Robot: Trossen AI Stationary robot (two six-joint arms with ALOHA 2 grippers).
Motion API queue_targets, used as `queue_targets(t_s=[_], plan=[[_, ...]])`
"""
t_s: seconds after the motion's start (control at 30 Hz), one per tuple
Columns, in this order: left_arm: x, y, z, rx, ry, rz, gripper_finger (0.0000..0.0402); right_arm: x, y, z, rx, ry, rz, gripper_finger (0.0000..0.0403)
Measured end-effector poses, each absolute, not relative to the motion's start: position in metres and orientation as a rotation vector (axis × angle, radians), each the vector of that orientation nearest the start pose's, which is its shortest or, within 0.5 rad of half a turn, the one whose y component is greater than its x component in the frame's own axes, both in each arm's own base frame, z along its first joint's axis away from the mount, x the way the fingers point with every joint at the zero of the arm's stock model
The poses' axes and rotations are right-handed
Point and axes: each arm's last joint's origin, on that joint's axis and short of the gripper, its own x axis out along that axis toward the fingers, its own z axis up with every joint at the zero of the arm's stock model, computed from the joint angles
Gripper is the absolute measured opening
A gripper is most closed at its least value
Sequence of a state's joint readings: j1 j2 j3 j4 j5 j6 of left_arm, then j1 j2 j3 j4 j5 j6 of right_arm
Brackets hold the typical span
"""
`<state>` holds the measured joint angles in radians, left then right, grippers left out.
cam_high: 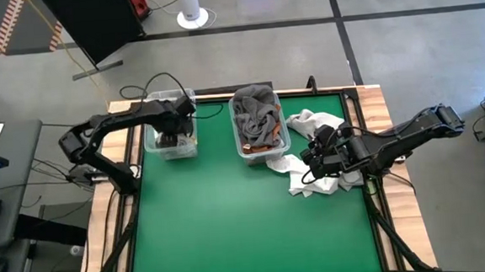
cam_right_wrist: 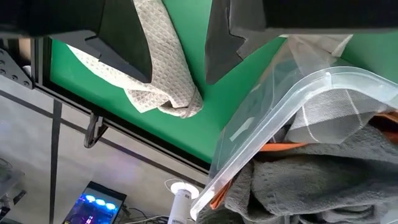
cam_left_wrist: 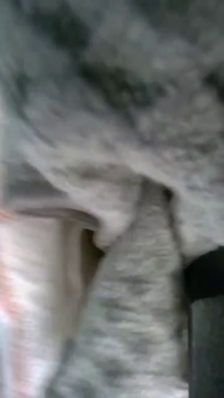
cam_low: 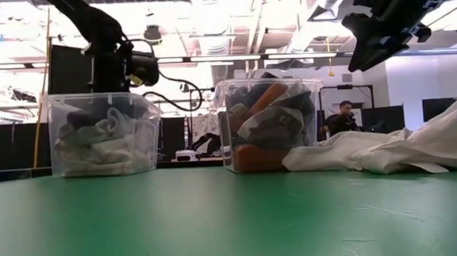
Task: Sort towels by color in basket
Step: Put the light gray towel into the left transparent bin, then put the white towel into the left transparent bin
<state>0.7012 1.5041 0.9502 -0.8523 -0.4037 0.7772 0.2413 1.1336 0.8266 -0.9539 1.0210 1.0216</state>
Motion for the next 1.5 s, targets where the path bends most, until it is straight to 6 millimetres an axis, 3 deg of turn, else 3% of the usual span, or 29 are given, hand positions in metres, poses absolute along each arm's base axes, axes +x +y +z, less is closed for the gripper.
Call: queue_targets(t_s=[0.23, 0.47, 0.57, 0.73, 0.9, 1.1, 1.3, 1.5], plan=[[0.196, 0.169, 0.252, 0.365, 1.637, 0.445, 0.0206, 0.186, 0.02, 0.247, 0.131, 0.565, -1.064, 0.0177], [0.195, 0.159, 0.309, 0.354, 1.455, 0.599, 0.0206, 0.186, 0.022, 0.246, 0.145, 0.59, -1.043, 0.0177], [0.192, 0.151, 0.338, 0.298, 1.288, 0.619, 0.0206, 0.185, 0.026, 0.244, 0.156, 0.677, -0.962, 0.0177], [0.192, 0.127, 0.375, 0.173, 0.911, 0.468, 0.0206, 0.185, 0.036, 0.242, 0.192, 0.747, -0.856, 0.0177], [0.199, 0.103, 0.38, 0.12, 0.742, 0.293, 0.0206, 0.2, 0.049, 0.235, 0.251, 0.839, -0.671, 0.0177], [0.212, 0.077, 0.354, 0.128, 0.755, 0.203, 0.0206, 0.23, 0.056, 0.207, 0.144, 0.999, -0.471, 0.0178], [0.213, 0.056, 0.344, 0.185, 0.668, 0.22, 0.0206, 0.228, 0.048, 0.189, 0.094, 1.192, -0.494, 0.0194], [0.203, 0.042, 0.339, 0.211, 0.617, 0.265, 0.0206, 0.237, 0.031, 0.181, 0.14, 1.214, -0.528, 0.0228]])
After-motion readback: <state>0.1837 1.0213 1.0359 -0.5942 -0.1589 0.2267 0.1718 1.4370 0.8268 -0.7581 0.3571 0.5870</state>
